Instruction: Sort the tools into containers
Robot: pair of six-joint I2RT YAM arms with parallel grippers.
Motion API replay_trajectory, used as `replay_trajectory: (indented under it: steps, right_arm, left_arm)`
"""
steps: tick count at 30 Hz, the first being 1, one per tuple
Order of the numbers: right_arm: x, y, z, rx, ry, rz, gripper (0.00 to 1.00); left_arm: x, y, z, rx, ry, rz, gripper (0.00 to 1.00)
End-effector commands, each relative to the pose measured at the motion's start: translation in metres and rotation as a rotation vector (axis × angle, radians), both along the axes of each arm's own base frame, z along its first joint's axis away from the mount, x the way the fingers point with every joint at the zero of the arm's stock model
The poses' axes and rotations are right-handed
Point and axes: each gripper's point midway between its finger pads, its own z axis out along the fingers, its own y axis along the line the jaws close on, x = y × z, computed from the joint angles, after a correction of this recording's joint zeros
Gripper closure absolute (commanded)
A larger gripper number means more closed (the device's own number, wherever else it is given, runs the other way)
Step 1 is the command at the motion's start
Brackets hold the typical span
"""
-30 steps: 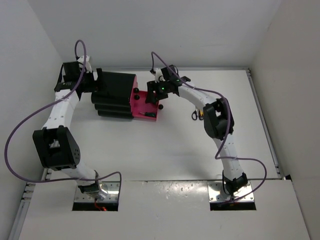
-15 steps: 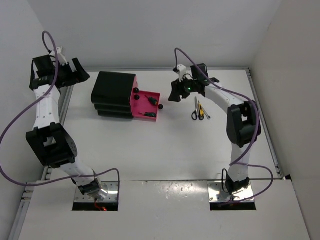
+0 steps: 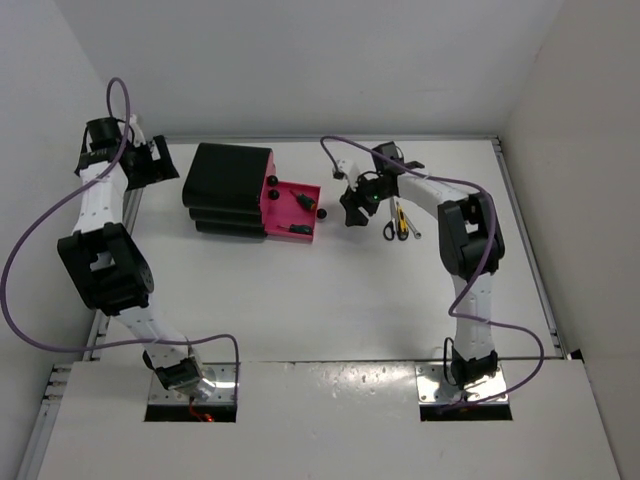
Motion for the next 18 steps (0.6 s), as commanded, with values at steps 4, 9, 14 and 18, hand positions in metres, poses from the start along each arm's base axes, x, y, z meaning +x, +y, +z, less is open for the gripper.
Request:
replay_trajectory:
  steps: [4, 9, 14, 18]
  right_arm:
    - [0.02, 0.03, 0.012, 0.081, -0.117, 0.176, 0.3]
    - [0.033, 0.049, 0.016, 0.111, -0.188, 0.221, 0.29]
    - [0.033, 0.066, 0.007, 0.108, -0.198, 0.247, 0.27]
    - [0.025, 0.075, -0.003, 0.111, -0.182, 0.277, 0.27]
  left_arm:
    - [0.004, 0.005, -0.003, 0.038, 0.028, -0.034, 0.0]
    - [0.006, -0.004, -0.014, 0.034, 0.056, -0.061, 0.0]
    - [0.006, -0.007, -0.027, 0.014, 0.081, -0.07, 0.0]
    - [0.007, -0.008, -0.031, -0.002, 0.087, -0.07, 0.0]
